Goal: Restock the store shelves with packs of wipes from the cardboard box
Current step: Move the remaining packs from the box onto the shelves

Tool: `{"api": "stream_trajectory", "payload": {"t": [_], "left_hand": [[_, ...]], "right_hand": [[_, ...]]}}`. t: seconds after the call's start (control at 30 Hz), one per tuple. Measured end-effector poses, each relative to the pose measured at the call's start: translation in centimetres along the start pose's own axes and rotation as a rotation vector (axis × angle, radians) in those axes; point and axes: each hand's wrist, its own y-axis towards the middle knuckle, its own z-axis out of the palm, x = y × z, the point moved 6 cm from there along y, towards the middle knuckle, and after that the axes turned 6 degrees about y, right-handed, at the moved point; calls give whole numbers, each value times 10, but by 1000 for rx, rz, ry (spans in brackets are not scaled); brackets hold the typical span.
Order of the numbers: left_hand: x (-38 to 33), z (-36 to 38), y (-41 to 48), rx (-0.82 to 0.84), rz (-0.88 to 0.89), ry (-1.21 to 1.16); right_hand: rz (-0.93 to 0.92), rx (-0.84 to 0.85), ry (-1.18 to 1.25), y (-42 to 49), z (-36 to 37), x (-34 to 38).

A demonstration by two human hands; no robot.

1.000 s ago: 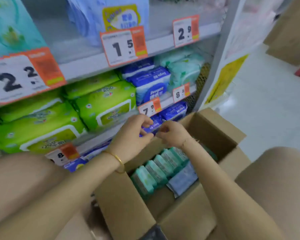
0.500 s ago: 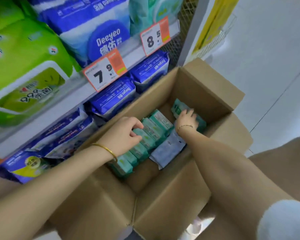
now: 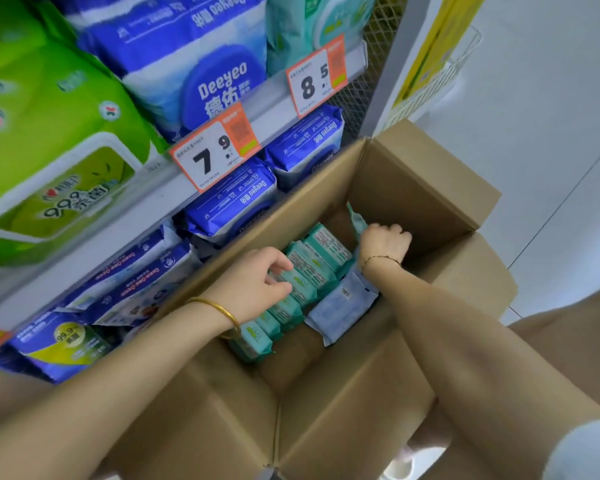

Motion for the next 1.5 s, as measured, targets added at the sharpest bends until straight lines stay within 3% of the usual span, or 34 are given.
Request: {"api": "stream_trajectory", "payload": {"t": [0.17, 0.27, 0.37, 0.5, 0.77, 0.97, 1.23, 1.37, 1.5], "left_hand": [[-3, -12, -16, 34, -96, -199], [-3, -21, -38, 39, -186, -303], [1, -34, -63, -1, -218, -321], [6, -53, -104, -34, -170, -390], [-9, -144, -225, -271, 28, -420], [-16, -244, -326, -784, 156, -316], [10, -343, -355, -1314, 221, -373], [28, -349, -344, -1415, 110, -323], [39, -340, -326, -1405, 3, -243]], "right_hand": [[14, 275, 272, -30, -51, 12], [-120, 528, 498, -62, -73, 22], [-251, 865, 903, -108, -90, 39], [-490, 988, 1121, -159, -132, 67], [-880, 791, 1177, -267, -253, 111], [-1213, 595, 1375, -338, -359, 167], [-1296, 123, 1587, -358, -445, 257], [-1222, -36, 1525, -345, -441, 275], [-1151, -174, 1346, -329, -424, 283]]}}
